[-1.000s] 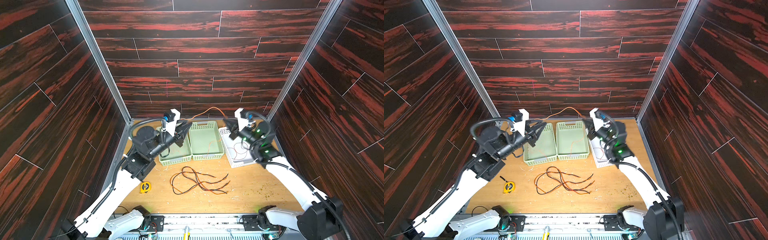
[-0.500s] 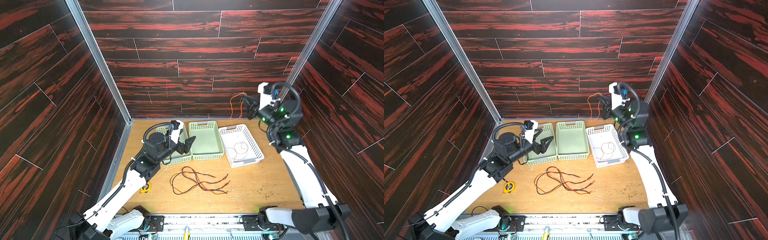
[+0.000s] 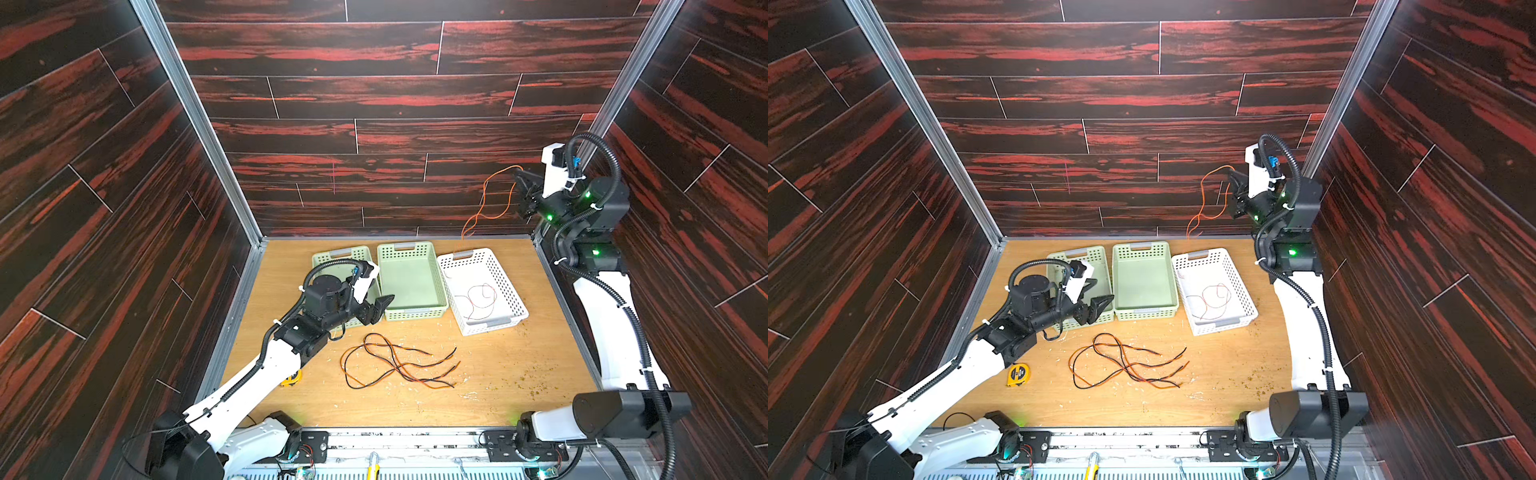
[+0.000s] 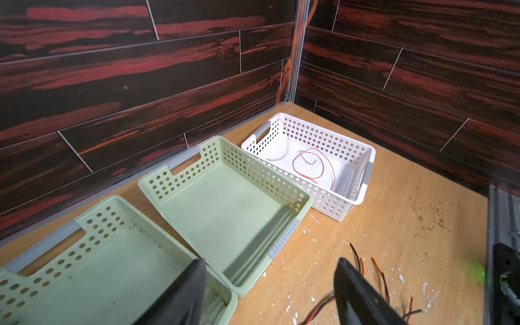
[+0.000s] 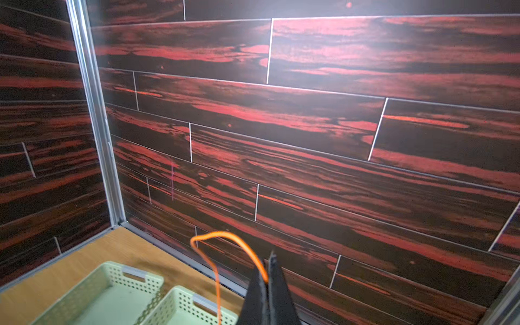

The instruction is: Untangle the cables

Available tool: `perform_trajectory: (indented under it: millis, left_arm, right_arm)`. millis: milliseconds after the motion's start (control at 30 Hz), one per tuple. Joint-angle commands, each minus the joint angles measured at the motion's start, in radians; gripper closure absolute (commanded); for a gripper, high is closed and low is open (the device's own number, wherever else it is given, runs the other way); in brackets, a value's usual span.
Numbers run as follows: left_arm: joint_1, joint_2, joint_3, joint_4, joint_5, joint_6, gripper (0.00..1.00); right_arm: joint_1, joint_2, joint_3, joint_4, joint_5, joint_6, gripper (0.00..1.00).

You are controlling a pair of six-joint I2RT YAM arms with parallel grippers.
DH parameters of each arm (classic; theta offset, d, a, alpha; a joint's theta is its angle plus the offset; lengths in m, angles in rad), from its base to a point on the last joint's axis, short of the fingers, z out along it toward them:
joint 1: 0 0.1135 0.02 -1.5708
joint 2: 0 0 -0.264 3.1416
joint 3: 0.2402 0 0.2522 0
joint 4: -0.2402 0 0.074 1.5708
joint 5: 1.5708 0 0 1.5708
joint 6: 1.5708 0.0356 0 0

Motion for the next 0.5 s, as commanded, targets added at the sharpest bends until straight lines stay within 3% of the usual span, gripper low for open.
perform_trajectory:
  millis: [0,233,467]
  left_arm:
    - [-0.002,0.005,-0.016,0.035,0.022,0.037,0.28]
    - [-0.004,0.023,-0.028,0.033,0.045,0.060,0.30]
    - [-0.011,0.059,-0.026,0.004,0.052,0.083,0.32]
  right_arm:
    - [-0.024,0.037,0.015,0.014,-0.015,-0.025,1.00]
    - [-0.057,0.053,-0.004,0.032,-0.016,-0.031,1.00]
    - [-0.076,0.017,-0.132,0.011,-0.064,-0.067,1.00]
